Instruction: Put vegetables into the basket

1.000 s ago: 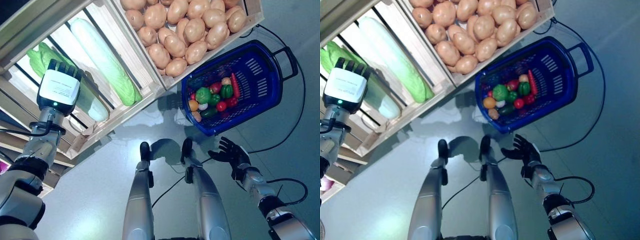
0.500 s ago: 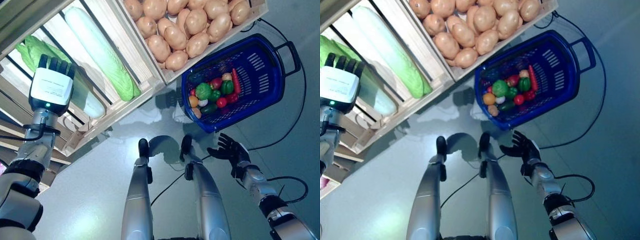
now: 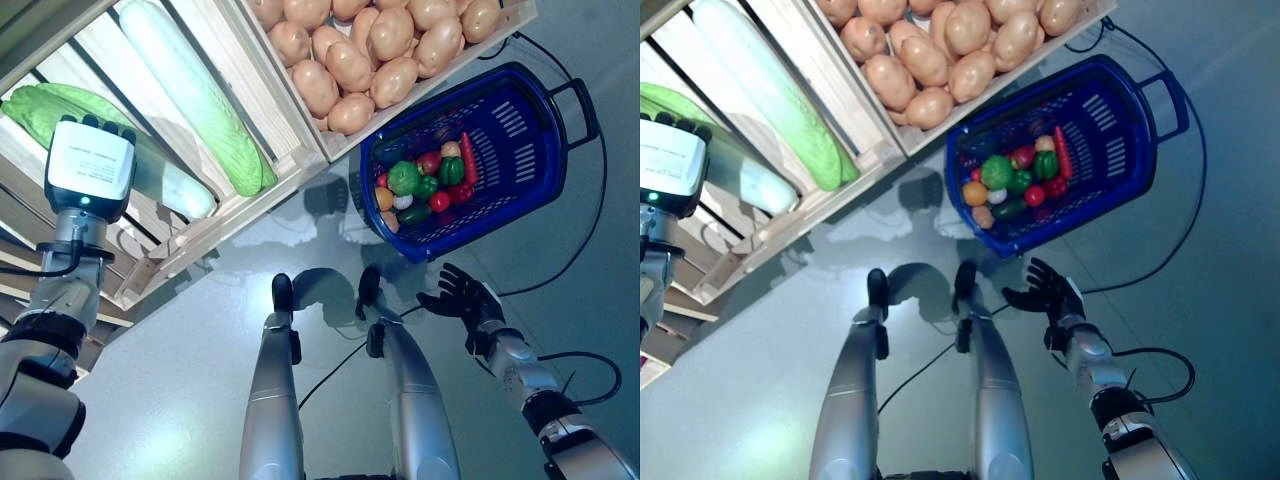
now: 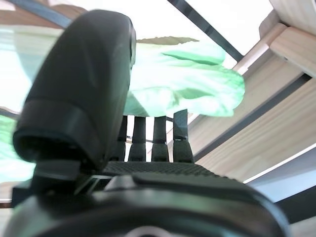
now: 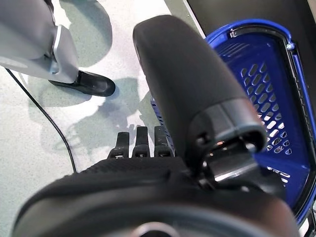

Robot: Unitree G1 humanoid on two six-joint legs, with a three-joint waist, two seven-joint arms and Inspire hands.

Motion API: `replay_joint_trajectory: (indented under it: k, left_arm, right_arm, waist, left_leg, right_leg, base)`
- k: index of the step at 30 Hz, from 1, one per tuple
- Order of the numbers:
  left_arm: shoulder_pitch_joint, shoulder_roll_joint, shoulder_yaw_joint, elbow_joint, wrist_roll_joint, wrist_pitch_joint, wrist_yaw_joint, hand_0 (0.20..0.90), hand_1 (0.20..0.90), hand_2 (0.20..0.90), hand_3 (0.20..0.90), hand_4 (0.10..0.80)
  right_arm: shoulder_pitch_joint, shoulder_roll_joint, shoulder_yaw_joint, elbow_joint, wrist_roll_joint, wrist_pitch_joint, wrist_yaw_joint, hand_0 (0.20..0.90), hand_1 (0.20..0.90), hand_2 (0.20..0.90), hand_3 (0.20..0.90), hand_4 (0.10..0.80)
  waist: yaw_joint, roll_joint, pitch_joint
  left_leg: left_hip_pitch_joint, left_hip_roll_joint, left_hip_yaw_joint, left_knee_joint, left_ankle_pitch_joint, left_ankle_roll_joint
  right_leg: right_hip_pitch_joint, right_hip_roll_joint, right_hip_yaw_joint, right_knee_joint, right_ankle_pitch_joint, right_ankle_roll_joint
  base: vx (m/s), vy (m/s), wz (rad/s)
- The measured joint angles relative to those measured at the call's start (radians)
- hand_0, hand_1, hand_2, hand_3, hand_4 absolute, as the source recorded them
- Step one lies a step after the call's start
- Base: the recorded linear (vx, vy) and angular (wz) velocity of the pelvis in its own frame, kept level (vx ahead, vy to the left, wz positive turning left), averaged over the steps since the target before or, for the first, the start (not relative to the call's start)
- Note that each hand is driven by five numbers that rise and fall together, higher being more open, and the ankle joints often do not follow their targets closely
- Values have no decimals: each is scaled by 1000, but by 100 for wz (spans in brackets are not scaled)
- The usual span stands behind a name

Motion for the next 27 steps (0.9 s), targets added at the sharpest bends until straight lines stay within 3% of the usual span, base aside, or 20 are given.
replay_joint_trajectory:
  k: [11, 18, 27]
  left_arm:
    - [-1, -1, 4, 9, -129, 0, 60, 300, 300, 300, 300, 400]
    - [13, -1, 66, -1, -157, -51, 128, 300, 300, 300, 300, 400]
    - [224, -6, 220, -230, -246, -184, 178, 300, 300, 300, 300, 400]
  right_arm:
    - [5, -1, -1, -6, 1, 0, -2, 900, 900, 900, 900, 800]
    - [65, 1, -1, -24, 1, -2, -2, 900, 900, 900, 900, 800]
    - [158, 36, -2, -70, 8, -36, -2, 900, 900, 900, 900, 800]
  waist:
    - [-5, -9, 1]
    - [-1, -26, 0]
    - [8, -28, 0]
  left_leg:
    - [-1, 0, -4, 8, -3, 3]
    - [87, -4, -12, -43, 5, -8]
    - [329, -6, -11, -253, 68, -19]
  right_leg:
    - [3, -1, -3, 16, -1, 2]
    - [84, -1, -12, -8, -6, 4]
    - [297, 8, -40, -145, -1, 11]
  base:
    - [7, -6, 1]
    - [62, -21, 4]
    - [86, -36, 6]
